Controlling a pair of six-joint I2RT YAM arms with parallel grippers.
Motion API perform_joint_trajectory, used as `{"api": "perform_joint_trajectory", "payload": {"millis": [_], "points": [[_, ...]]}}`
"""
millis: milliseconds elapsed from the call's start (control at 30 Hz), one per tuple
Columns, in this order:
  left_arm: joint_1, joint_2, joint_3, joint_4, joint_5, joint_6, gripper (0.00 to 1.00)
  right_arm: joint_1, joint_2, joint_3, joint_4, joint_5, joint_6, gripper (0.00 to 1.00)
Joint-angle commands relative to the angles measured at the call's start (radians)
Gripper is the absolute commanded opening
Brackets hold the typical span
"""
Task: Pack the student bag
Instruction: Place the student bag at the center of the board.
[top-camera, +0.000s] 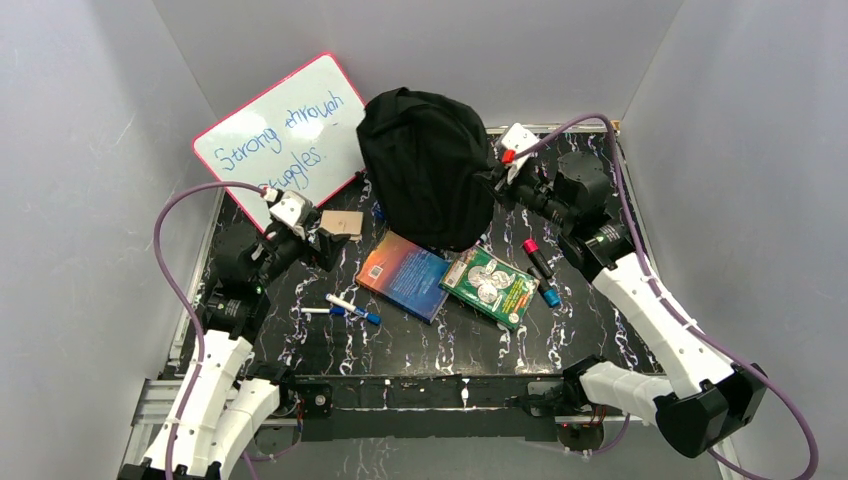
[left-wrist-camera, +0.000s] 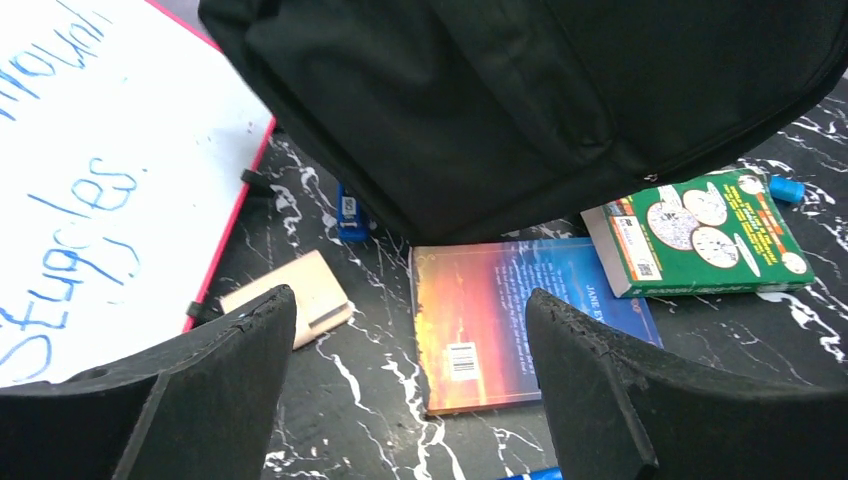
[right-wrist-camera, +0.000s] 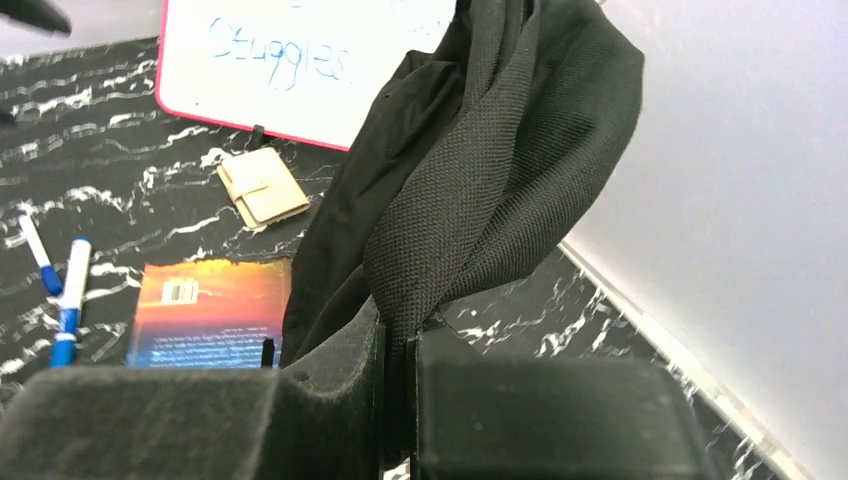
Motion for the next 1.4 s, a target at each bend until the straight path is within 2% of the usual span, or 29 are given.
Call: {"api": "perform_joint_trajectory", "payload": {"millis": [0, 133, 267, 533, 633, 933, 1167, 1367], "points": [[0.006, -0.003, -0.04, 0.083, 0.034, -0.087, 0.81, 0.001, -0.044, 0.001, 0.145, 0.176, 0.254, 0.0], [0.006, 0.001, -0.07, 0.127, 0.045, -0.154, 0.81, 0.001, -0.089, -0.044, 0.074, 0.293, 0.334, 0.0], [0.006, 0.03, -0.087, 0.171, 0.067, -0.229, 0.8, 0.0, -0.162, -0.155, 0.054, 0.3, 0.39, 0.0], [-0.002, 0.17, -0.126, 0.328, 0.102, -0.68, 0.74, 0.0, -0.344, -0.467, 0.106, 0.231, 0.474, 0.0], [-0.031, 0.202, -0.165, 0.395, 0.108, -0.766, 0.73, 0.001, -0.408, -0.552, 0.091, 0.251, 0.542, 0.0], [-0.294, 0.352, -0.122, 0.394, -0.047, -0.646, 0.73, 0.001, -0.535, -0.68, -0.108, 0.402, 0.802, 0.0], [-0.4, 0.504, 0.024, 0.33, -0.194, -0.428, 0.74, 0.0, -0.51, -0.738, -0.133, 0.364, 0.933, 0.0], [-0.455, 0.639, 0.144, 0.316, -0.289, -0.303, 0.74, 0.0, -0.459, -0.737, -0.177, 0.36, 0.975, 0.0]]}}
